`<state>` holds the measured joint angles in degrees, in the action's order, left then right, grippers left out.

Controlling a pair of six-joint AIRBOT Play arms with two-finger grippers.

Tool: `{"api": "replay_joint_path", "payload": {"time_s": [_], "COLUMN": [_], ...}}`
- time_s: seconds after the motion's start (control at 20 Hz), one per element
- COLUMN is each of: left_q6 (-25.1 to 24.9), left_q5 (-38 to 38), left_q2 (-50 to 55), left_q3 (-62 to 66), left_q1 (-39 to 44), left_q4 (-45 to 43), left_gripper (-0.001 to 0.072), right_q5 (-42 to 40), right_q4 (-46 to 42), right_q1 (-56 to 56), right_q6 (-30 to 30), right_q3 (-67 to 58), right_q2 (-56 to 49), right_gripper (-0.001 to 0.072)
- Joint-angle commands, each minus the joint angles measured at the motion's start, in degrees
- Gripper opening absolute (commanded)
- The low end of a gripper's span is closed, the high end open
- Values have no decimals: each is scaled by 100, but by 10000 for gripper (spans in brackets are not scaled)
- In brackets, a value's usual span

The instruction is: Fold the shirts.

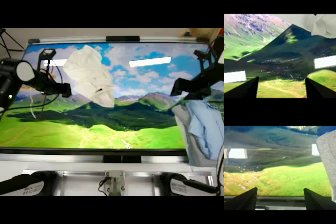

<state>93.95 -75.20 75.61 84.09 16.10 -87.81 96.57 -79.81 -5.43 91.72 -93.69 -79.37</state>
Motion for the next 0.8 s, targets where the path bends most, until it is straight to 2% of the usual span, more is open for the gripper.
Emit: {"api": "replay_joint_path", "payload": {"time_s": [0.0,0.6,0.75], "left_q6": [0,0,7], "left_q5": [2,2,4], "left_q2": [-2,-2,-2], "left_q3": [-2,-2,-2], "left_q1": [0,0,0], "left_q4": [0,0,0], "left_gripper": [707,708,707], "right_q5": [2,2,-457], "right_q4": [2,2,2], "right_q1": [0,0,0], "right_q6": [0,0,4], "right_q3": [-4,-4,-4], "right_q2": [-4,-4,-4], "right_gripper": [681,681,681]}}
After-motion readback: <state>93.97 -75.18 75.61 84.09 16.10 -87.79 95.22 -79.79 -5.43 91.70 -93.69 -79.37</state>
